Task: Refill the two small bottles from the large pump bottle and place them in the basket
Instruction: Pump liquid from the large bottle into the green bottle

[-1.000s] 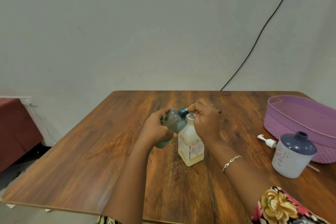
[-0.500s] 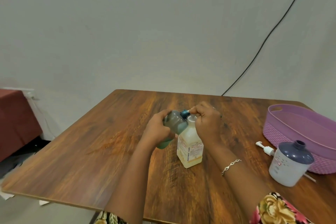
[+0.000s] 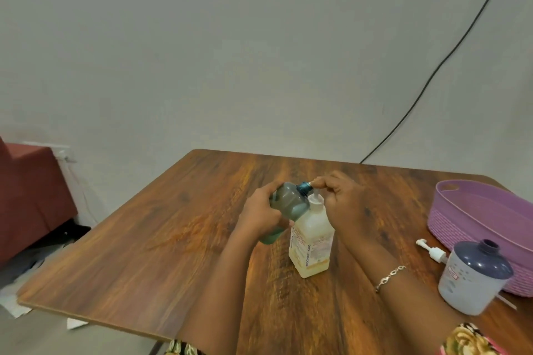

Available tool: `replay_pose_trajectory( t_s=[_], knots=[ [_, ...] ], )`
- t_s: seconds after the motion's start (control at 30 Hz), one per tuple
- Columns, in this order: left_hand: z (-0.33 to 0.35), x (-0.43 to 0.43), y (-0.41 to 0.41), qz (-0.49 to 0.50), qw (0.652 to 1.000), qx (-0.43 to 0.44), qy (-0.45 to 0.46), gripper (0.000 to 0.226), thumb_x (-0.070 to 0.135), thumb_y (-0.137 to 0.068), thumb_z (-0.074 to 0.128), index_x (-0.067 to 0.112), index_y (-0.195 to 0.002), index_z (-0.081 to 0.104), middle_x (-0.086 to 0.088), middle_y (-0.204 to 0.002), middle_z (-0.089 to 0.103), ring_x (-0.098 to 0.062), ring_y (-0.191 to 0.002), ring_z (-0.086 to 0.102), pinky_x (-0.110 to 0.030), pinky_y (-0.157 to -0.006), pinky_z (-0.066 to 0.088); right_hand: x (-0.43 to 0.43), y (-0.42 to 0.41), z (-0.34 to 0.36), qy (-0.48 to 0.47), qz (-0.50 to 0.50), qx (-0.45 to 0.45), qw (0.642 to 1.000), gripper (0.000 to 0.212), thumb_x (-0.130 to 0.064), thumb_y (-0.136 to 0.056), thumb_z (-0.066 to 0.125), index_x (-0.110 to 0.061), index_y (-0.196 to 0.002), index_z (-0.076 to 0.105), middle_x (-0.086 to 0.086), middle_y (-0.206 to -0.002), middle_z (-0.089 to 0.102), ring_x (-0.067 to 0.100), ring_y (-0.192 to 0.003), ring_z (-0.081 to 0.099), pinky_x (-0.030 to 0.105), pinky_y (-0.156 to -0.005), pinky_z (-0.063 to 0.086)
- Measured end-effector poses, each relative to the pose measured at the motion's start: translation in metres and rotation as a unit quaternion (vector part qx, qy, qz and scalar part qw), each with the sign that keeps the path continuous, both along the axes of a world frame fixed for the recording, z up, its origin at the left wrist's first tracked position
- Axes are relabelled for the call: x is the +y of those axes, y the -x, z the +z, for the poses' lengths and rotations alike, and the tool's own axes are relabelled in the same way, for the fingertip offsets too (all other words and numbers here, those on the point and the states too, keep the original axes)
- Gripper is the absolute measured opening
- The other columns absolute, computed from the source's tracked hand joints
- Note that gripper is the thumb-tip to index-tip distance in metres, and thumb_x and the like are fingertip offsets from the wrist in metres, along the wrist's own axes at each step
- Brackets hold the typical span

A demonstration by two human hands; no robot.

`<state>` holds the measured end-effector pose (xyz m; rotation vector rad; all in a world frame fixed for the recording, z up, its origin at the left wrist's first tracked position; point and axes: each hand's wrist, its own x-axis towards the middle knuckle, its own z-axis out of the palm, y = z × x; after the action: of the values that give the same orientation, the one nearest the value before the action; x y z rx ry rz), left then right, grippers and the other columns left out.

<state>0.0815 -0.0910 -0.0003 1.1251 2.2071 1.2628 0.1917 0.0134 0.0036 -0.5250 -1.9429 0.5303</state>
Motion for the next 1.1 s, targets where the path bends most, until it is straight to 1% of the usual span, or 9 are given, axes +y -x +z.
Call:
replay_pose_trajectory(
  t_s=[0.13, 0.2, 0.3, 0.4, 0.53, 0.63, 0.73, 1.0, 1.1],
  knots=[
    [0.007, 0.002, 0.004, 0.0, 1.0, 0.002, -0.001, 0.082, 0.005, -0.067, 0.076, 0.028, -0.138, 0.041, -0.002, -0.128, 0.049, -0.025, -0.112, 0.049, -0.05, -0.096, 0.044, 0.005, 0.001, 0.016, -0.034, -0.013, -0.059, 0.998, 0.027, 0.013, -0.073, 0.05, -0.001, -0.076, 0.072, 0.012, -0.073, 0.068, 0.021, -0.066, 0.058, 0.029, -0.061, 0.047],
    [0.004, 0.003, 0.003, 0.002, 1.0, 0.013, 0.012, 0.083, 0.006, -0.068, 0.076, 0.03, -0.138, 0.04, -0.002, -0.13, 0.048, -0.025, -0.114, 0.048, -0.05, -0.097, 0.042, 0.0, 0.001, 0.005, -0.032, -0.034, -0.031, 0.998, 0.025, 0.014, -0.073, 0.05, -0.001, -0.075, 0.07, 0.011, -0.073, 0.066, 0.021, -0.066, 0.058, 0.028, -0.06, 0.046],
    [-0.001, 0.001, -0.002, 0.004, 1.0, 0.021, 0.017, 0.082, 0.009, -0.069, 0.076, 0.031, -0.139, 0.038, -0.001, -0.131, 0.047, -0.024, -0.116, 0.046, -0.05, -0.099, 0.041, -0.007, 0.002, -0.012, -0.029, -0.049, -0.016, 0.998, 0.022, 0.015, -0.072, 0.055, -0.002, -0.075, 0.07, 0.007, -0.075, 0.065, 0.018, -0.067, 0.057, 0.015, -0.056, 0.04],
    [-0.002, 0.0, -0.005, 0.008, 1.0, 0.018, 0.014, 0.084, 0.012, -0.069, 0.077, 0.03, -0.14, 0.037, 0.001, -0.133, 0.046, -0.023, -0.118, 0.046, -0.05, -0.099, 0.04, -0.007, 0.0, -0.011, -0.013, -0.032, -0.005, 0.999, 0.025, 0.016, -0.072, 0.054, -0.002, -0.077, 0.07, 0.008, -0.077, 0.066, 0.018, -0.069, 0.058, 0.014, -0.059, 0.041],
    [0.006, 0.0, -0.003, 0.005, 1.0, 0.007, -0.003, 0.082, 0.007, -0.069, 0.075, 0.03, -0.139, 0.039, -0.001, -0.132, 0.047, -0.024, -0.117, 0.046, -0.051, -0.1, 0.039, 0.0, 0.0, 0.011, 0.018, -0.025, -0.037, 0.999, 0.027, 0.012, -0.078, 0.049, -0.002, -0.082, 0.072, 0.009, -0.081, 0.069, 0.006, -0.063, 0.052, 0.003, -0.058, 0.04],
    [0.005, 0.001, 0.002, 0.012, 1.0, 0.017, 0.008, 0.083, 0.006, -0.068, 0.076, 0.031, -0.139, 0.04, -0.001, -0.131, 0.048, -0.025, -0.117, 0.047, -0.051, -0.1, 0.039, -0.004, 0.002, 0.008, 0.009, -0.046, -0.033, 0.998, 0.027, 0.012, -0.075, 0.049, -0.002, -0.082, 0.072, 0.009, -0.081, 0.069, 0.008, -0.062, 0.052, 0.007, -0.058, 0.039],
    [0.0, 0.002, 0.001, 0.012, 0.999, 0.028, 0.02, 0.083, 0.006, -0.068, 0.076, 0.028, -0.139, 0.04, -0.002, -0.131, 0.049, -0.025, -0.116, 0.048, -0.049, -0.099, 0.041, -0.011, 0.002, -0.007, -0.011, -0.051, -0.005, 0.999, 0.026, 0.016, -0.07, 0.051, 0.001, -0.08, 0.071, 0.012, -0.08, 0.067, 0.024, -0.071, 0.06, 0.027, -0.065, 0.045],
    [0.009, -0.002, 0.0, -0.005, 1.0, 0.006, -0.008, 0.08, 0.002, -0.069, 0.074, 0.026, -0.138, 0.042, -0.004, -0.129, 0.049, -0.024, -0.113, 0.049, -0.047, -0.096, 0.044, 0.0, 0.004, 0.011, -0.013, -0.038, -0.046, 0.998, 0.027, 0.011, -0.073, 0.049, -0.002, -0.077, 0.072, 0.01, -0.078, 0.067, 0.022, -0.072, 0.058, 0.033, -0.065, 0.047],
    [0.009, -0.002, 0.001, -0.011, 1.0, 0.013, 0.002, 0.08, 0.002, -0.068, 0.075, 0.025, -0.138, 0.043, -0.005, -0.129, 0.049, -0.024, -0.113, 0.048, -0.045, -0.095, 0.045, -0.006, 0.003, 0.003, -0.026, -0.048, -0.016, 0.998, 0.025, 0.008, -0.072, 0.047, 0.0, -0.076, 0.071, 0.012, -0.076, 0.066, 0.024, -0.069, 0.057, 0.033, -0.061, 0.046]
  ],
)
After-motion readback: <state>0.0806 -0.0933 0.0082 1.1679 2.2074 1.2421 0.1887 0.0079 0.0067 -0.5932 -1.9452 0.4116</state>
